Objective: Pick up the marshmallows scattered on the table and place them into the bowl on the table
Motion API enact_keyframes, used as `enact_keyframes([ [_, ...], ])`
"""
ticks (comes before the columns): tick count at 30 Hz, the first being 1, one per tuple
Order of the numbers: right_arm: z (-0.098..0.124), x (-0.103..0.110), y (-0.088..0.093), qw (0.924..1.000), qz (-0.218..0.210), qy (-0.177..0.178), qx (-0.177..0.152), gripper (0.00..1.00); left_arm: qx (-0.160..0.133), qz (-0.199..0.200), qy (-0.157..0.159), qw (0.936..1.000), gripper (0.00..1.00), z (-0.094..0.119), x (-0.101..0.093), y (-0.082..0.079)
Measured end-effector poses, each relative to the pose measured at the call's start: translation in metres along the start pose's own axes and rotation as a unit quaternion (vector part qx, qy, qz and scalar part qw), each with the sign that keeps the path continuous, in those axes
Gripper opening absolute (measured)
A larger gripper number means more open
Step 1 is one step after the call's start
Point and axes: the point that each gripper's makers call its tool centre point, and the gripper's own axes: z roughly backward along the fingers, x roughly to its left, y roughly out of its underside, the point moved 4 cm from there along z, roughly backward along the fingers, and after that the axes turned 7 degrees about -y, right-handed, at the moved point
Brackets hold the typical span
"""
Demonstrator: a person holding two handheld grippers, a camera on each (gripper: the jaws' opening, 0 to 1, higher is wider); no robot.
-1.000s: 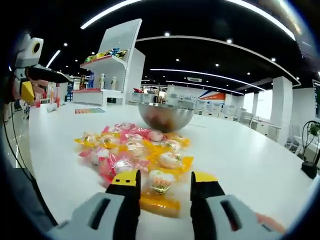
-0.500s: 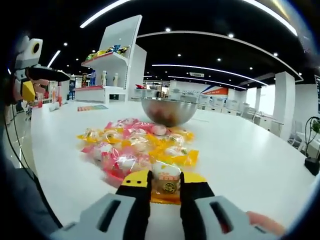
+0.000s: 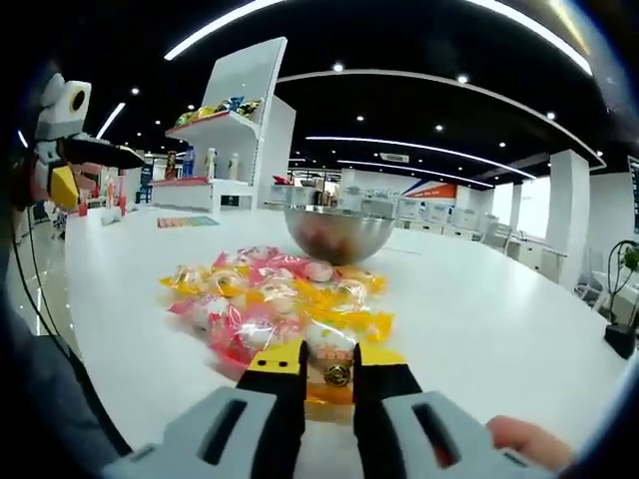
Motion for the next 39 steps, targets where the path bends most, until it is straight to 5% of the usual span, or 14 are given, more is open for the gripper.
enact_keyframes([
  [2, 0.002, -0.001, -0.010, 0.9993, -0.032, -0.014, -0.012, 0.14, -0.001, 0.000, -0.001, 1.0000, 0.96, 0.000, 0.001, 0.000],
  [10, 0.049, -0.037, -0.121, 0.9897, -0.057, -0.035, -0.126, 0.13, -0.010, 0.009, 0.001, 0.9999, 0.96, 0.000, 0.006, -0.006],
  [13, 0.068, -0.052, -0.142, 0.9854, -0.064, -0.027, -0.156, 0.13, -0.015, 0.008, -0.003, 0.9998, 0.96, 0.000, 0.008, -0.008],
  [17, 0.088, -0.065, -0.157, 0.9820, -0.061, -0.013, -0.178, 0.13, -0.015, 0.010, -0.004, 0.9998, 0.96, 0.000, 0.009, -0.009],
  [24, 0.092, -0.069, -0.150, 0.9830, -0.060, 0.001, -0.174, 0.13, -0.013, 0.008, -0.003, 0.9999, 0.96, -0.001, 0.011, -0.010],
  [28, 0.100, -0.071, -0.169, 0.9793, -0.015, 0.024, -0.200, 0.13, -0.012, 0.006, -0.001, 0.9999, 0.96, -0.002, 0.010, -0.011],
  [36, 0.086, -0.081, -0.272, 0.9603, -0.011, -0.076, -0.268, 0.13, -0.014, 0.007, 0.003, 0.9999, 0.96, -0.002, 0.008, -0.012],
  [39, 0.068, -0.084, -0.327, 0.9423, -0.013, -0.122, -0.312, 0.13, -0.017, 0.009, 0.003, 0.9998, 0.96, -0.001, 0.005, -0.013],
])
